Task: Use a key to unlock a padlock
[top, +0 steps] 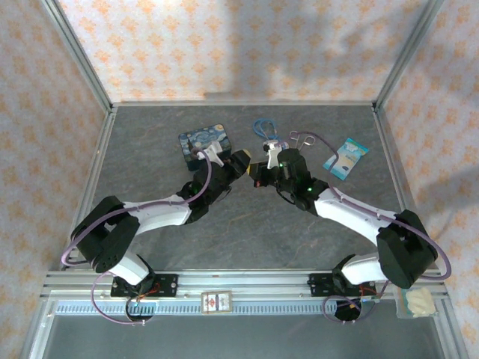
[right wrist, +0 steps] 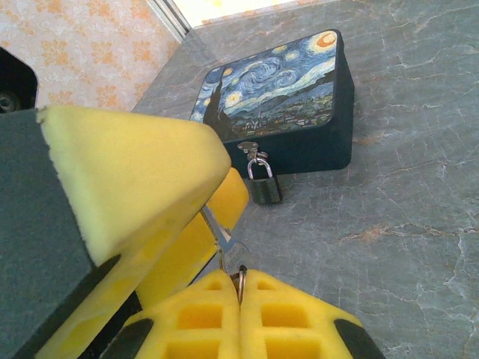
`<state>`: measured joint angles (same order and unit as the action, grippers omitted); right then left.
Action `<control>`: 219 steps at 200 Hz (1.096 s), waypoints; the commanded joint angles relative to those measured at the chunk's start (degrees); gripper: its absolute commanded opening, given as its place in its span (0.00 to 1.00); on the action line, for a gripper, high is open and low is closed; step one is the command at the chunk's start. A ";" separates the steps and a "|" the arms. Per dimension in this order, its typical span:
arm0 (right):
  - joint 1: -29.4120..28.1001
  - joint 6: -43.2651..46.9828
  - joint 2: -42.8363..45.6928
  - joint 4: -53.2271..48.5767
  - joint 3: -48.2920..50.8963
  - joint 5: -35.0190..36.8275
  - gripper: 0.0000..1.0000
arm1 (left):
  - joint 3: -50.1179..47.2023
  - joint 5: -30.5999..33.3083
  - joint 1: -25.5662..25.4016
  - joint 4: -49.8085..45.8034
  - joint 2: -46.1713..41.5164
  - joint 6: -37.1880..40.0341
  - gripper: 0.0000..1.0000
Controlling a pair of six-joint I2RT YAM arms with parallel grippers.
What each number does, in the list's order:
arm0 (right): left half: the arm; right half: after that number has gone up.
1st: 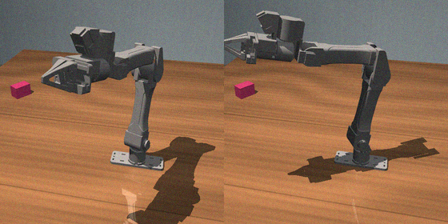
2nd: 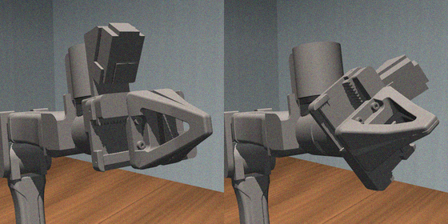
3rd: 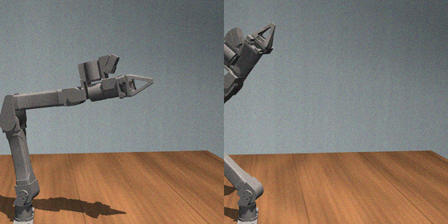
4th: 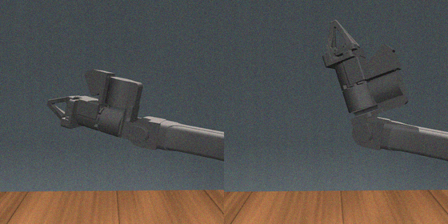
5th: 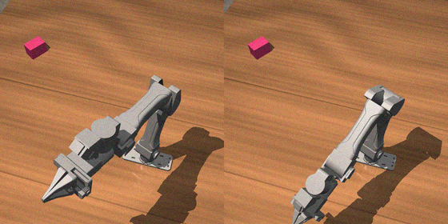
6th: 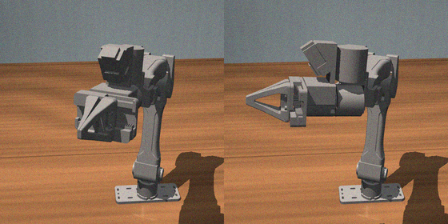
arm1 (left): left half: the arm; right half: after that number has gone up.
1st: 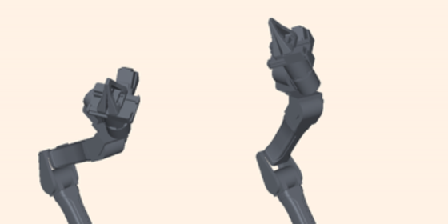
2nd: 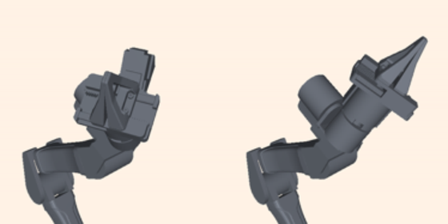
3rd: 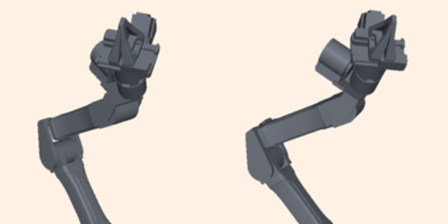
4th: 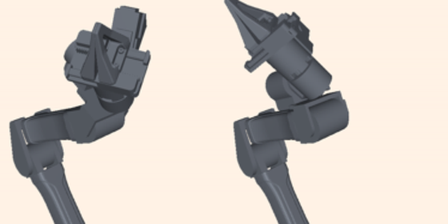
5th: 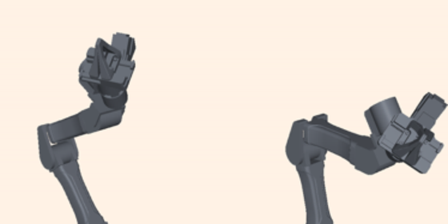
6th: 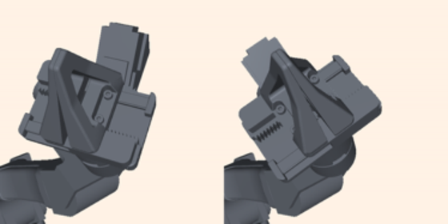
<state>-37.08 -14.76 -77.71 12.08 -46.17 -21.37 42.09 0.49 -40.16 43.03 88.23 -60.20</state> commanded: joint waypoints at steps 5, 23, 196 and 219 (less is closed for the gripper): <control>-0.47 1.34 0.35 2.21 -0.12 1.24 0.00 | 1.50 -0.10 -0.75 -0.05 0.81 0.09 0.33; -0.51 1.62 0.20 1.99 -0.32 1.23 0.00 | 1.41 0.12 -0.68 0.13 0.81 0.23 0.24; 6.09 0.91 9.60 4.94 1.34 -4.61 0.62 | -5.19 -13.02 7.75 12.55 -6.10 16.89 0.00; 9.65 -3.66 9.36 12.35 3.17 -14.63 0.62 | -6.43 -21.76 9.79 18.97 -7.07 19.65 0.00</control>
<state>-30.24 -13.89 -68.71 16.10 -45.30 -25.28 36.99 -9.98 -31.79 51.40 83.46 -46.26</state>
